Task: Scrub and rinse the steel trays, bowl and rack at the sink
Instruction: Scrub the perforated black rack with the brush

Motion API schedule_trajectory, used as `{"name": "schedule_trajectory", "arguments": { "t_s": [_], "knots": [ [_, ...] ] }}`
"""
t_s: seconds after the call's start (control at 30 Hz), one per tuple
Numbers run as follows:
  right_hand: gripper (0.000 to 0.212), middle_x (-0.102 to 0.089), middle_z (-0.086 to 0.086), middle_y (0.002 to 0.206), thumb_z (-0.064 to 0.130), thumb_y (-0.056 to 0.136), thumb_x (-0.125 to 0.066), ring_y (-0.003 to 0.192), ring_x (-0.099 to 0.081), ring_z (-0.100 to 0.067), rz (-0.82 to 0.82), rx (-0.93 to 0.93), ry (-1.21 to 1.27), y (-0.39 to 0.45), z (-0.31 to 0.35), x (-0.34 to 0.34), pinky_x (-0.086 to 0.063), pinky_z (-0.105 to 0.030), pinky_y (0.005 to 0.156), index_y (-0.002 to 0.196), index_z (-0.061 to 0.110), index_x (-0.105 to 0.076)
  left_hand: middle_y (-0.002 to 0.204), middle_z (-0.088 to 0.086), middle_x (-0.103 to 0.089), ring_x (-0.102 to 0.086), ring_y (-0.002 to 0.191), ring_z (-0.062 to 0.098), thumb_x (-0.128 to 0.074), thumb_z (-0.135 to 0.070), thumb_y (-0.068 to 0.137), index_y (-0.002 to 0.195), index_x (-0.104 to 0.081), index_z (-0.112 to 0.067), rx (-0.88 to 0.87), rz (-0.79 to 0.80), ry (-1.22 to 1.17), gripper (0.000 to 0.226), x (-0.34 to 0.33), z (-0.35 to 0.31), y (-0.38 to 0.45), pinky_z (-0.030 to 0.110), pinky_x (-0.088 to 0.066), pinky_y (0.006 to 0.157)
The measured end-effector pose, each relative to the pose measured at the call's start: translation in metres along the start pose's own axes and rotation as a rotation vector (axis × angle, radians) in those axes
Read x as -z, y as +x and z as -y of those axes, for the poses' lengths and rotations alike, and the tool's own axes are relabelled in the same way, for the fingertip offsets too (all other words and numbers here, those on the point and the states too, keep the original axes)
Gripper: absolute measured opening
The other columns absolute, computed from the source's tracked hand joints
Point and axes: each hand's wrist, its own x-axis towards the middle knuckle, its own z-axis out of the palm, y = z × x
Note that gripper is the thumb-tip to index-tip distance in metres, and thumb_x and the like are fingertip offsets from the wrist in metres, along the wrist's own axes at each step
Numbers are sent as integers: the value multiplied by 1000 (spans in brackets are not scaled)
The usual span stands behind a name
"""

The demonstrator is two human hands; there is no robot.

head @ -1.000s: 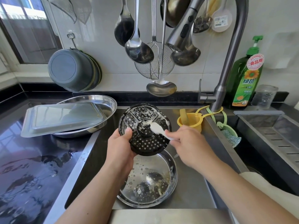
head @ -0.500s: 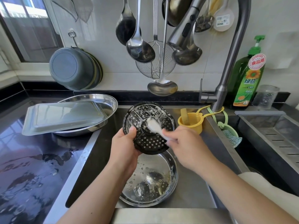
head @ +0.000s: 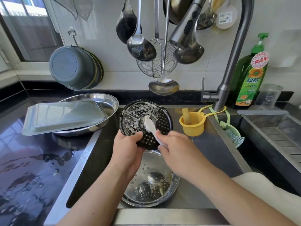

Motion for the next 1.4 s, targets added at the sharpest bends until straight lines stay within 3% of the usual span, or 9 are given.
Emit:
{"name": "schedule_trajectory", "arguments": {
  "t_s": [0.17, 0.3, 0.53, 0.77, 0.87, 0.97, 1.13, 1.27, 1.4],
  "knots": [
    [48, -45, 10, 89, 31, 107, -42, 83, -53, -14, -47, 39, 29, -11, 11, -5, -40, -25, 64, 156, 30, -38, 121, 15, -75, -74, 109, 30, -40, 13, 103, 134, -60, -6, -81, -46, -99, 42, -1, -1, 2, 40, -64, 82],
    [47, -41, 13, 85, 29, 109, -40, 80, -45, -8, -104, -32, 66, -5, 12, -5, -34, -20, 59, 155, 24, -40, 110, 10, -79, -75, 106, 26, -41, 7, 106, 120, -66, -8, -113, 25, 26, 32, -5, 4, -1, 35, -63, 82],
    [46, -46, 1, 92, 26, 108, -40, 83, -43, -17, -123, -123, 47, 4, 14, -2, -30, -27, 63, 153, 14, -42, 116, 13, -76, -70, 116, 33, -44, 0, 107, 120, -70, -11, -126, 121, 320, 31, -3, 17, 2, 59, -51, 106],
    [52, -57, -5, 113, 26, 107, -39, 103, -60, -30, 33, -35, -16, -17, 36, -13, -52, -43, 82, 158, 17, -33, 113, 14, -77, -71, 114, 35, -45, -3, 108, 117, -70, -9, -146, 9, 255, 27, 1, 13, 7, 53, -55, 102],
    [52, -57, -8, 116, 27, 108, -40, 104, -59, -30, -1, -91, -16, -3, 26, -11, -48, -39, 78, 157, 13, -33, 116, 15, -76, -70, 115, 35, -44, -4, 109, 120, -69, -8, -131, 55, 284, 27, -2, 13, 6, 56, -53, 105],
    [51, -58, -8, 111, 28, 107, -41, 102, -58, -33, -105, -127, -13, 7, 14, -3, -40, -36, 72, 156, 13, -37, 116, 15, -76, -72, 113, 31, -40, -3, 110, 122, -67, -6, -125, 106, 286, 30, -8, 14, -1, 45, -58, 96],
    [52, -58, -8, 116, 28, 107, -42, 104, -60, -31, 60, -27, 0, -13, 31, -8, -51, -42, 83, 157, 14, -34, 114, 13, -77, -73, 110, 29, -41, -4, 110, 123, -67, -6, -136, 49, 217, 29, -2, 6, 2, 36, -60, 88],
    [53, -55, -8, 113, 23, 107, -41, 104, -58, -33, -40, -142, -40, 7, 14, -6, -48, -39, 76, 158, 13, -30, 118, 13, -76, -73, 112, 27, -38, -5, 111, 127, -64, -5, -69, 119, 173, 30, -6, 9, -2, 32, -61, 85],
    [51, -55, -6, 107, 28, 107, -43, 102, -58, -32, -18, -67, -11, 5, 10, -5, -49, -40, 78, 156, 19, -37, 117, 13, -77, -75, 108, 26, -38, -6, 111, 125, -63, -5, -34, 78, 28, 29, -5, 6, -1, 32, -62, 79]
  ]
}}
